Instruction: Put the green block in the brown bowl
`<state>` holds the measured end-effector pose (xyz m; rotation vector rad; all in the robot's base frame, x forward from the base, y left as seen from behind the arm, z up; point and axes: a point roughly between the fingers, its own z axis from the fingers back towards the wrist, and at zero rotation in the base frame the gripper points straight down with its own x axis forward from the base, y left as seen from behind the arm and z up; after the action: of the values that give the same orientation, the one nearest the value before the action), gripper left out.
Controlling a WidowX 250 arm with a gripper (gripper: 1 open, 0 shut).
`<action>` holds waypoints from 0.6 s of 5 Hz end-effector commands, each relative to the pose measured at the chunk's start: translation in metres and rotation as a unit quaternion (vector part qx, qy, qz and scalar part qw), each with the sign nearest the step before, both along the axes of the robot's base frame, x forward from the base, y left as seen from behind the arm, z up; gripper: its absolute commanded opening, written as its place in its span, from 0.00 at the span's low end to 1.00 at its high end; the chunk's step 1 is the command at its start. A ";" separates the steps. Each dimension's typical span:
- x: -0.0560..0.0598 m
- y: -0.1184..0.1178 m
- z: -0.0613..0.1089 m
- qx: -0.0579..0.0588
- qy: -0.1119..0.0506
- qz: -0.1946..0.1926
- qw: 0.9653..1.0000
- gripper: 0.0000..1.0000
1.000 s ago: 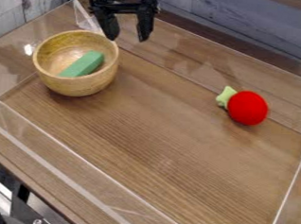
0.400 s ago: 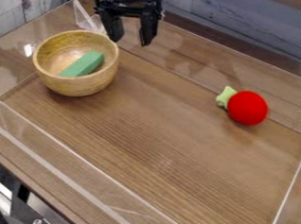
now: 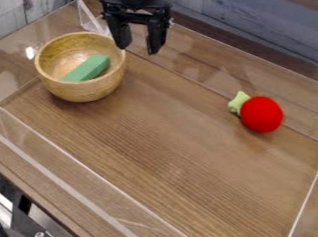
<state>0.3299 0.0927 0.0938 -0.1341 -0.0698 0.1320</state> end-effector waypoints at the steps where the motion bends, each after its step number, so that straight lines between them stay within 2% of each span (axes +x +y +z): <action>1: 0.000 0.005 0.020 0.009 -0.019 0.021 1.000 1.00; 2: -0.004 0.006 0.027 0.010 -0.018 0.043 0.999 1.00; 3: -0.010 0.003 0.024 0.010 -0.018 0.032 0.999 1.00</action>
<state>0.3165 0.0936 0.0930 -0.1356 -0.0326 0.2057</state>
